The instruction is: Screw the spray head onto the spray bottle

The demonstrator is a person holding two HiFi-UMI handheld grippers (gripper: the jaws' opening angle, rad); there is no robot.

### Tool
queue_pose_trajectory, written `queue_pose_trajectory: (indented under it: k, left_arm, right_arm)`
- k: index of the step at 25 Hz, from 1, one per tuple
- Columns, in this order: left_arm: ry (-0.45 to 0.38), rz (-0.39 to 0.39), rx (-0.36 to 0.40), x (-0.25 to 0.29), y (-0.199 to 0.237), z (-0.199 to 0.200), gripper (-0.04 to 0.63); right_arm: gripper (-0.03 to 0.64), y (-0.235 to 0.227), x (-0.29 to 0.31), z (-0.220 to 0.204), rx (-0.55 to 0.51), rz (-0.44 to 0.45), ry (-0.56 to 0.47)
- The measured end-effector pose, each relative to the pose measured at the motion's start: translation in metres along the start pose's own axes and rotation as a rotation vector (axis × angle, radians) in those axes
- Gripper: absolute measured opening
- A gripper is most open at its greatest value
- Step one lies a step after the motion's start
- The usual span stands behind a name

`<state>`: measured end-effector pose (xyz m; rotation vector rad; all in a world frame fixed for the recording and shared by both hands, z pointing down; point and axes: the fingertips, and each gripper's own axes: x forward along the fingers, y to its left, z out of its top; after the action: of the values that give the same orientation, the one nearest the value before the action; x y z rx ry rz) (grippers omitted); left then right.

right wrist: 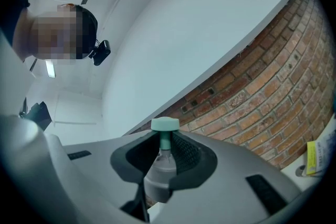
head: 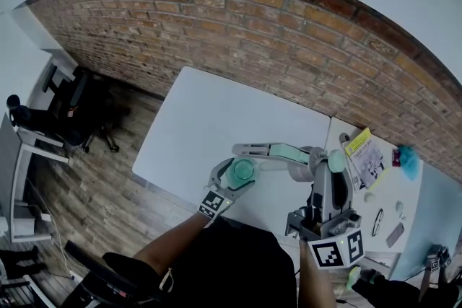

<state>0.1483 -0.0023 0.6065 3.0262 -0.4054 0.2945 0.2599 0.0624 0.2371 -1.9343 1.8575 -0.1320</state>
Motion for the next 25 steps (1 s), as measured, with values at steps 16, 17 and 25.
queue_pose_trajectory:
  k: [16, 17, 25]
  left_arm:
    - [-0.002, 0.000, -0.005, -0.001, 0.001, 0.000, 0.407]
    - [-0.001, 0.000, -0.005, -0.001, 0.001, -0.001, 0.407]
    - [0.005, -0.004, -0.011, -0.001, 0.001, 0.000, 0.407]
  right_arm:
    - [0.071, -0.014, 0.000, -0.040, 0.014, -0.032, 0.067]
    - [0.071, -0.015, 0.000, -0.042, 0.012, -0.035, 0.071]
    - [0.071, -0.020, 0.000, -0.060, 0.019, -0.053, 0.098]
